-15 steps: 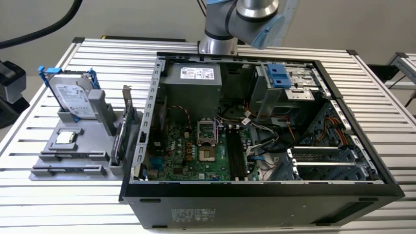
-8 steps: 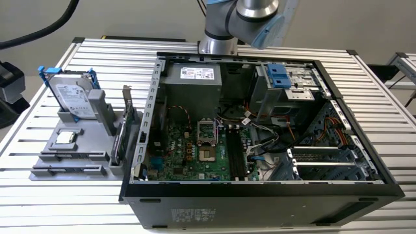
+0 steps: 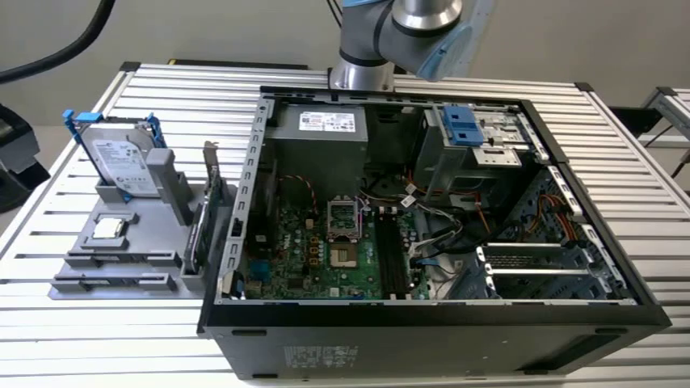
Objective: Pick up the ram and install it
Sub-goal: 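Pick up the ram and move it above insertion slot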
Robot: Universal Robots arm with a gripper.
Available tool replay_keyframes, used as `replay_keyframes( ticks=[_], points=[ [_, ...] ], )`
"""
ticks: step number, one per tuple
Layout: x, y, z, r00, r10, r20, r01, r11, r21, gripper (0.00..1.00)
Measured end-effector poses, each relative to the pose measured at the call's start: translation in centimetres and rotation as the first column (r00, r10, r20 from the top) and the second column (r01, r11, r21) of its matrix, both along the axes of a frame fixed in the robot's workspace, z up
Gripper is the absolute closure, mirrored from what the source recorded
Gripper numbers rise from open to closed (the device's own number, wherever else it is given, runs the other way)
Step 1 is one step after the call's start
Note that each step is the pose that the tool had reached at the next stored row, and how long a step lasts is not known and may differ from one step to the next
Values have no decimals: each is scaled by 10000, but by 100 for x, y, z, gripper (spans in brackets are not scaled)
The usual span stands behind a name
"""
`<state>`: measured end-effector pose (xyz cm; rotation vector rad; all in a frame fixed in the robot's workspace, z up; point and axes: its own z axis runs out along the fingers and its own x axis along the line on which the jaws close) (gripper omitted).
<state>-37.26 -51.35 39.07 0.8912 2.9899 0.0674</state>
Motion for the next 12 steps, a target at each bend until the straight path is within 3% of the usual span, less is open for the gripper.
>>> replay_keyframes(
  ticks=[6,12],
  points=[
    [-1,0,0,9981,-615,0,615,9981,0,100],
    [0,0,0,9931,-1174,0,1174,9931,1,100]
  ],
)
